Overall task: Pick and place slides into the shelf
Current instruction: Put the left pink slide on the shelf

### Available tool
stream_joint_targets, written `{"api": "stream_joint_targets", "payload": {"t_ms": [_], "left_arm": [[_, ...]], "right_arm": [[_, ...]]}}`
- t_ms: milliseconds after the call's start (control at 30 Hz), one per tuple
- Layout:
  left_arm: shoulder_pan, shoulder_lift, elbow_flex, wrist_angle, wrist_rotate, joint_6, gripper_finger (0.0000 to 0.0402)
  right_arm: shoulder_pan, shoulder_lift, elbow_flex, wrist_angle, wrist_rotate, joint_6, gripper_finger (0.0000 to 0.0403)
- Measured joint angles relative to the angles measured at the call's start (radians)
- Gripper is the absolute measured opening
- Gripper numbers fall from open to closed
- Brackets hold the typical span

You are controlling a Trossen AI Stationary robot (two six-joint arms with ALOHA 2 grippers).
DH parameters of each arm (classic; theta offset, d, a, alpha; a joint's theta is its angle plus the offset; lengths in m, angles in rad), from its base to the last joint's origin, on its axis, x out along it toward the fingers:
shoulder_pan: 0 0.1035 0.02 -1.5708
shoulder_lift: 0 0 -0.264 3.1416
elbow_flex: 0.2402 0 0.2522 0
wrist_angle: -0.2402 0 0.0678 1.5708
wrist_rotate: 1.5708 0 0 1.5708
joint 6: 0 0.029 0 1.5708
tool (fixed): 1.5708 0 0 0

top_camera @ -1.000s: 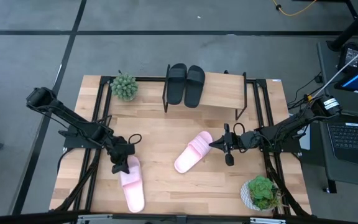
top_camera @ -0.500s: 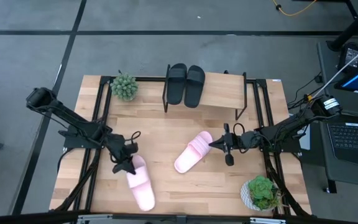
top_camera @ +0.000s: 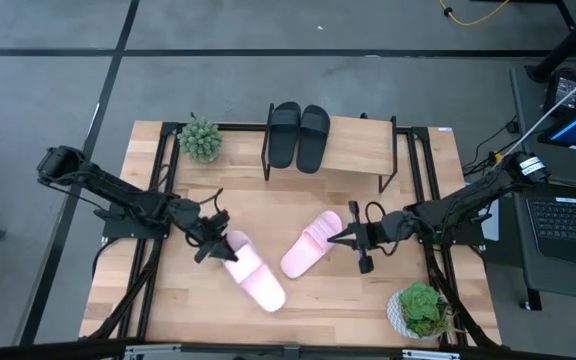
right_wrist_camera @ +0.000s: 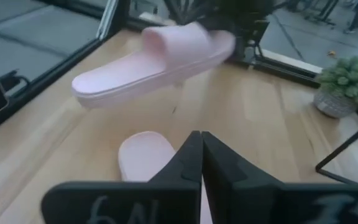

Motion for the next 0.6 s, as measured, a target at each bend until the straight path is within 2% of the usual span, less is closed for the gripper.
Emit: {"api": "stream_joint_targets", "payload": {"t_ms": [200,333,500,600], "left_arm": [[0.060,0.000,0.001,0.037,-0.043,0.001,0.0001],[0.090,0.000,0.001,0.038,-0.058,0.001,0.0001],[0.130,0.000,0.001,0.053,-0.137,-0.013,0.0000],[0.149,0.000,0.001,0.084,-0.137,-0.016,0.0000]], "right_arm": [[0.021,0.000,0.113,-0.179,0.000,-0.011,0.0007],[0.022,0.000,0.128,-0.191,0.000,-0.054,0.0007],[0.021,0.000,0.129,-0.186,0.002,-0.123,0.0007],[0.021,0.000,0.129,-0.185,0.041,-0.169,0.0008]]}}
